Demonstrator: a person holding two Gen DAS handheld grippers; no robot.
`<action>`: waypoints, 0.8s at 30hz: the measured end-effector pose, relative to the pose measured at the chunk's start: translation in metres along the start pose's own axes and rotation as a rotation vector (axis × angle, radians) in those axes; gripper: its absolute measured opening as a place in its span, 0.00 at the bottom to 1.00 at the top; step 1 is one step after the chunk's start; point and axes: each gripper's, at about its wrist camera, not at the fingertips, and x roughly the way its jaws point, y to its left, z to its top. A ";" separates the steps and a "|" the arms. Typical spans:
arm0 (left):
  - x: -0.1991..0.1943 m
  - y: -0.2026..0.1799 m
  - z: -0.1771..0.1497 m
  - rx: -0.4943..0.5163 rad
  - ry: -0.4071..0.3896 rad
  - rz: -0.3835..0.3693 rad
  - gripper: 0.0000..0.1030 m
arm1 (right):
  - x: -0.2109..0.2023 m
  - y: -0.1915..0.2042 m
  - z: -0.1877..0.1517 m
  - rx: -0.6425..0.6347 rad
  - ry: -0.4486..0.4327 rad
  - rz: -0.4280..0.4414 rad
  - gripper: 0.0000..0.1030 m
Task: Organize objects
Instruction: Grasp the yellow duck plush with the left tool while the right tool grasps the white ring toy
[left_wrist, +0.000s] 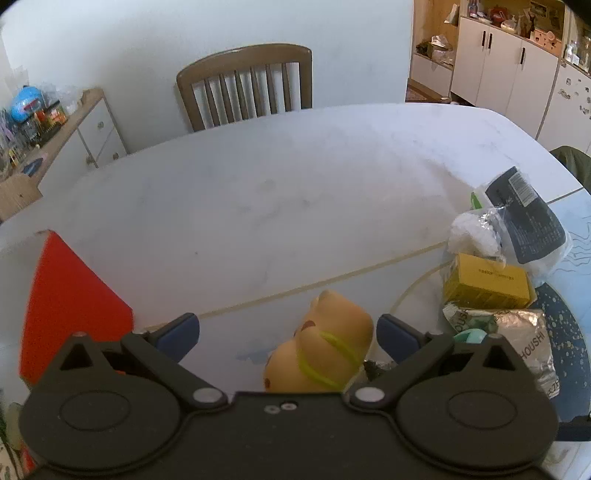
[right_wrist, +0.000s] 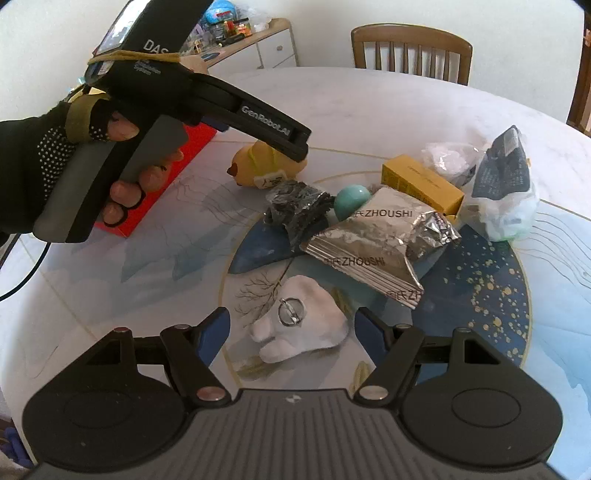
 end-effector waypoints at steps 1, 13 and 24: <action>0.001 0.000 -0.001 -0.001 0.004 -0.006 0.98 | 0.001 0.001 0.000 -0.002 0.000 -0.001 0.72; 0.010 -0.004 -0.006 0.016 0.044 -0.035 0.74 | 0.015 0.008 -0.005 -0.066 0.003 -0.040 0.66; 0.009 -0.007 -0.008 0.022 0.060 -0.028 0.51 | 0.015 0.014 -0.006 -0.118 -0.013 -0.074 0.55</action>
